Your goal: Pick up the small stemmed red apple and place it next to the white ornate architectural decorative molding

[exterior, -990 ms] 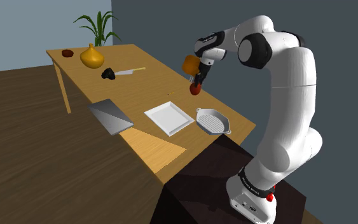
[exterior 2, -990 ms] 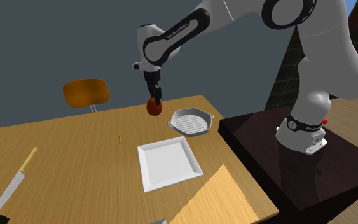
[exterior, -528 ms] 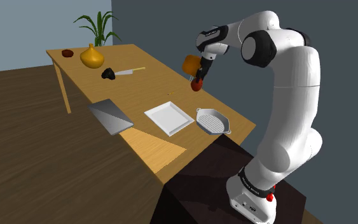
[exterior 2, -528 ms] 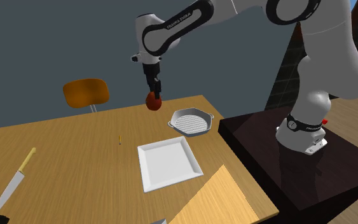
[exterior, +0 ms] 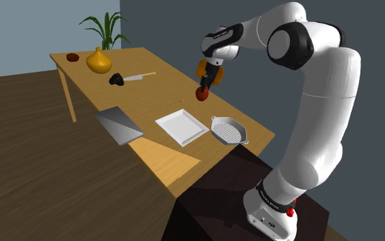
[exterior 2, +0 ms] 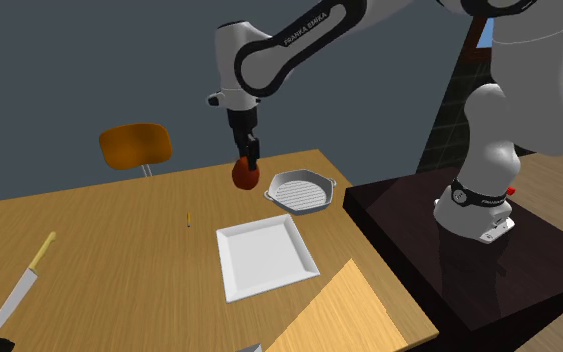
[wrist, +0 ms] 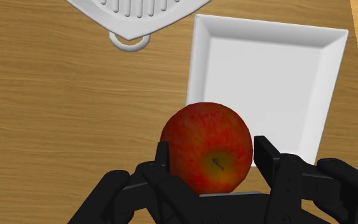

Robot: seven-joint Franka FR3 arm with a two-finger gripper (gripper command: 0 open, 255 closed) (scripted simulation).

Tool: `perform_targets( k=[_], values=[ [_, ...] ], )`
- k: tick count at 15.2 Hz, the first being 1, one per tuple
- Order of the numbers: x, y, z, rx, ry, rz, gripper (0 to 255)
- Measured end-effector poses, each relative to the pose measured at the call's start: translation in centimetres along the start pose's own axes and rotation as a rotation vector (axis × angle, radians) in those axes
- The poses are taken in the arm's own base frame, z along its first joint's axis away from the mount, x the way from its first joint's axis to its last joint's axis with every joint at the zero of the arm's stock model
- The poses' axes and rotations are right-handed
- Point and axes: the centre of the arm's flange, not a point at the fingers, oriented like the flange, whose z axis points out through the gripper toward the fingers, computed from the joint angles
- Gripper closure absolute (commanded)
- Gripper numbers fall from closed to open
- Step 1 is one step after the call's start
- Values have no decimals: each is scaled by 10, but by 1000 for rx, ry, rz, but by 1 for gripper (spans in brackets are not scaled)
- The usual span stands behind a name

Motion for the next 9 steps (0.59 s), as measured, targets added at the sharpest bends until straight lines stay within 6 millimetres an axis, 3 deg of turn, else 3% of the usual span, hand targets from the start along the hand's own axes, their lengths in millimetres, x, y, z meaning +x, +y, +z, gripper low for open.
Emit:
perform_targets(
  k=[9],
  values=[
    [18, -113, 2, 0, 0, 0, 255]
  ],
)
